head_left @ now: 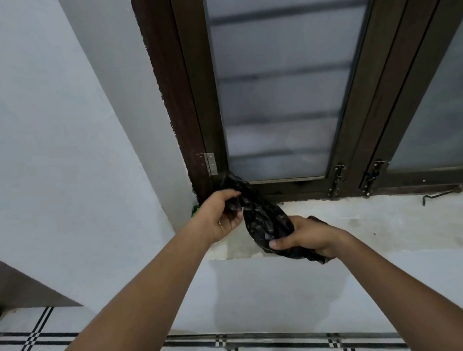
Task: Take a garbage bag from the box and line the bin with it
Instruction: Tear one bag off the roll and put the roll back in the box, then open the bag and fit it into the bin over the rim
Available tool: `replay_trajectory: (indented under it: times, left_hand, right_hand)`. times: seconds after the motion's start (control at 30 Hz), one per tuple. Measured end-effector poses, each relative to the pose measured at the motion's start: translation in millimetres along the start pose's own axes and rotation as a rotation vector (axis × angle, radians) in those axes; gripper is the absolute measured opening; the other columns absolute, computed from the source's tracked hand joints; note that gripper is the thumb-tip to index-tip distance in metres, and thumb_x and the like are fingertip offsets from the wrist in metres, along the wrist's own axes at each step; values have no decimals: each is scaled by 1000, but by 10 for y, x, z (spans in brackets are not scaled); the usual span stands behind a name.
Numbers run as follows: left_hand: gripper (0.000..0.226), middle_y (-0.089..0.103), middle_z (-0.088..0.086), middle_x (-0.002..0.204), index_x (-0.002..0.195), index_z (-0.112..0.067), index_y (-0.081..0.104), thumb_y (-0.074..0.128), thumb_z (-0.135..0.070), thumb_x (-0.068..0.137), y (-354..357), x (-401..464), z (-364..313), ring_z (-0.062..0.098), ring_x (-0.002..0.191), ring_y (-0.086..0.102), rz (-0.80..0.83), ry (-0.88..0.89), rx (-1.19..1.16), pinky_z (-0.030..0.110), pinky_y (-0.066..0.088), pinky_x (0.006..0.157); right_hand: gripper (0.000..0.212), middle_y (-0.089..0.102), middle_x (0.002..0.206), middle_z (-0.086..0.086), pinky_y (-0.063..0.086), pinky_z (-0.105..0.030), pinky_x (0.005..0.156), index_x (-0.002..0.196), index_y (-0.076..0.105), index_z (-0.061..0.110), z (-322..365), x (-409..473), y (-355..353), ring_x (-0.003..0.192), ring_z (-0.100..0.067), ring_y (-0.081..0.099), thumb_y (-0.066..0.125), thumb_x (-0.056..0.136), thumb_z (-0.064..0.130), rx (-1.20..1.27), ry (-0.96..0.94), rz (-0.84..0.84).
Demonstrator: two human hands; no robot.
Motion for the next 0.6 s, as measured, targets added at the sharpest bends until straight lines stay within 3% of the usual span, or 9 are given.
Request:
replay_trajectory:
  times: [0.07,0.17,0.23,0.3,0.37,0.47,0.53,0.6]
  left_hand:
    - [12,61,7,79,99,-7,65,69,-17,92,20,-80,9,14,62,55,39,39,-138,22,52,47]
    - [25,69,1,86,104,-18,69,76,-34,87,23,-228,104,14,73,60,65,170,-120,29,51,64]
    - [35,69,-4,104,111,-29,70,76,-50,84,-22,-355,253,17,94,62,76,232,36,35,48,83]
    - [58,68,-2,119,126,-29,66,75,-61,79,-98,-469,436,20,110,64,228,192,249,40,49,98]
    - [54,75,1,119,123,-22,70,76,-54,80,-189,-602,620,22,112,69,393,168,563,40,50,103]
    - [28,79,14,106,114,-4,73,78,-19,90,-350,-726,749,26,96,76,383,233,670,47,58,97]
    - [24,79,16,102,112,-2,73,76,-14,92,-449,-789,746,25,88,76,314,263,581,44,63,86]
    - [21,77,15,99,110,-1,73,74,-15,94,-521,-884,729,21,78,74,269,286,479,32,63,68]
  right_hand:
    - [32,78,111,-1,55,-35,98,116,72,18,-73,-72,1,108,-24,71,81,85,12,-32,48,56]
    - [38,72,124,-16,54,-45,102,127,66,5,-108,-198,43,117,-33,68,72,89,1,229,21,136]
    - [42,69,128,-21,56,-45,96,132,61,2,-86,-307,128,118,-37,67,66,91,-4,453,-33,107]
    - [43,68,130,-22,53,-48,100,135,59,1,-66,-395,226,120,-39,65,63,92,-3,605,-77,31]
    - [40,67,130,-23,53,-47,102,134,59,-2,-30,-473,321,120,-38,65,59,95,2,685,-95,-7]
    - [43,66,131,-24,56,-43,98,134,59,-6,-13,-611,493,121,-36,65,58,93,9,758,-103,-73]
    - [41,70,127,-16,53,-39,99,131,64,2,-21,-741,664,123,-31,64,65,94,19,640,-139,-179]
    - [41,74,123,-2,50,-35,100,129,67,17,-64,-921,929,120,-21,66,72,91,33,382,-110,-198]
Point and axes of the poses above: each hand's wrist, its own x-axis towards the middle knuckle, its own y-axis out of the palm, z = x × y, the point moved 1 cm from there along x, towards the middle knuckle
